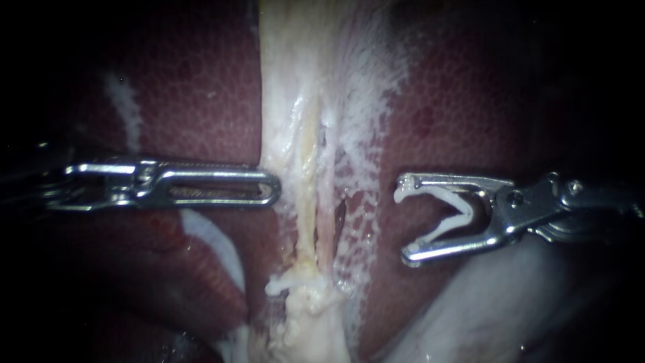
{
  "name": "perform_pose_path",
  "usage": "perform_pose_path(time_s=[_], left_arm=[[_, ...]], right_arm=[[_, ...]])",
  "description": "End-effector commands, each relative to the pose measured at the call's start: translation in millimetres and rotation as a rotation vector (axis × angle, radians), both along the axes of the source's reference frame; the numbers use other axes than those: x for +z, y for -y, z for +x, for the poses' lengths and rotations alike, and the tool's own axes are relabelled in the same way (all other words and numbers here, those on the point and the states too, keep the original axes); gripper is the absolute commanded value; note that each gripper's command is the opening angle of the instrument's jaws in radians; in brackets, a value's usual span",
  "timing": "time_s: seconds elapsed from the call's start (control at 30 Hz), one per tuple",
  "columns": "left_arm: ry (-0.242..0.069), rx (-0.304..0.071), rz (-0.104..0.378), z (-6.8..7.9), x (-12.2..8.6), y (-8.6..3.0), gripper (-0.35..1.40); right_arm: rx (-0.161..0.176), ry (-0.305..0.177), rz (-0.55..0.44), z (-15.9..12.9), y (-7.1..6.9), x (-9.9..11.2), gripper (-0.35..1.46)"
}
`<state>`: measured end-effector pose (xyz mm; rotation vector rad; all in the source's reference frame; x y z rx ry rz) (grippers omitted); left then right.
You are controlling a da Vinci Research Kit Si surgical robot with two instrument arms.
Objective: Clipping second clip left tube
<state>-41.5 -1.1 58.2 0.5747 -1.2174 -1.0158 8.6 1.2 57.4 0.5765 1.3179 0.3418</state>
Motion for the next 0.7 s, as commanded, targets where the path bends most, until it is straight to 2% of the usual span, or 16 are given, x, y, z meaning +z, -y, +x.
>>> perform_pose_path(time_s=[0.03,0.37,0.53,0.7], left_arm=[[0.0,0.0,0.0,0.0,0.0,0.0,-0.35],[0.004,0.003,0.006,0.7,-0.9,-0.6,-0.35],[0.009,0.009,0.019,1.6,-2.8,-1.6,-0.35],[0.023,-0.013,0.03,2.7,-5.2,-2.6,-0.35]], right_arm=[[0.0,0.0,0.0,0.0,0.0,0.0,0.6],[0.003,0.002,0.013,0.4,0.6,0.4,0.6],[0.0,0.002,0.04,1.8,2.0,1.8,0.59],[-0.013,-0.007,0.048,3.9,3.6,3.7,0.6]])
